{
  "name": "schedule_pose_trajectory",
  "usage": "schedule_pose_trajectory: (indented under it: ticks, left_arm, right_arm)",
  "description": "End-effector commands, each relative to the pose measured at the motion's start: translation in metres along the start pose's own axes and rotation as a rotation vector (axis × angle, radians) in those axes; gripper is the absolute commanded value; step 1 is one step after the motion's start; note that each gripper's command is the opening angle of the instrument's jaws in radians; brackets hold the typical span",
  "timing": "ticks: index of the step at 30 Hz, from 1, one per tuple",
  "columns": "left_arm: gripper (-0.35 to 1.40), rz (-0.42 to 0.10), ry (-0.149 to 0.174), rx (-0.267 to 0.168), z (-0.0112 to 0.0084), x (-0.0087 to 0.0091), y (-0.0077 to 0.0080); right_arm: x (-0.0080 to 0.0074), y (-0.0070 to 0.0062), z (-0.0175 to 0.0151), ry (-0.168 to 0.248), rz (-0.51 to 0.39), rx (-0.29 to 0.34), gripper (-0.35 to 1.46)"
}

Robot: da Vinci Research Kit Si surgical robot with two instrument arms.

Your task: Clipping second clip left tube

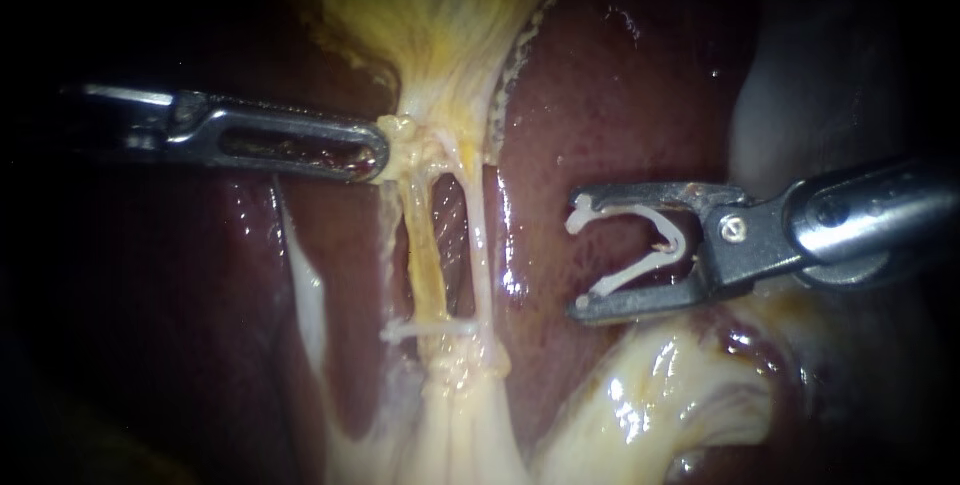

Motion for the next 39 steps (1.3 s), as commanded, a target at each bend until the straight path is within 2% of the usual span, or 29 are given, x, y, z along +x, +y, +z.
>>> schedule_pose_trajectory:
  ticks: [1,9,16,21,29,33,36,39]
  left_arm:
    - [-0.35,0.0,0.0,0.0,0.0,0.0,0.0]
    - [-0.35,-0.004,0.002,0.005,-0.0007,-0.0006,-0.0003]
    - [-0.35,-0.025,-0.002,-0.004,-0.0037,-0.0029,-0.0008]
    - [-0.35,-0.016,-0.004,-0.014,-0.0053,-0.0042,-0.0011]
    - [-0.35,-0.017,-0.007,-0.014,-0.0058,-0.0042,-0.0011]
    - [-0.35,-0.016,-0.008,-0.016,-0.0057,-0.0041,-0.0011]
    - [-0.35,-0.016,-0.008,-0.017,-0.0056,-0.004,-0.0011]
    - [-0.35,-0.015,-0.009,-0.018,-0.0055,-0.0038,-0.0011]
  right_arm:
    - [0.0,0.0,0.0,0.0,0.0,0.0,0.5]
    - [-0.0001,0.0,0.0,0.0,-0.001,0.0,0.5]
    - [-0.0002,0.0002,0.0,0.0,0.017,0.003,0.5]
    - [-0.0002,0.0002,0.0,0.0,0.022,0.004,0.5]
    - [-0.0002,0.0001,0.0001,0.0,0.039,0.007,0.5]
    - [-0.0002,0.0,0.0006,0.001,0.091,0.021,0.5]
    - [-0.0002,0.0001,0.0009,0.033,0.166,0.034,0.5]
    - [-0.0001,0.0002,0.0012,0.082,0.24,0.055,0.5]
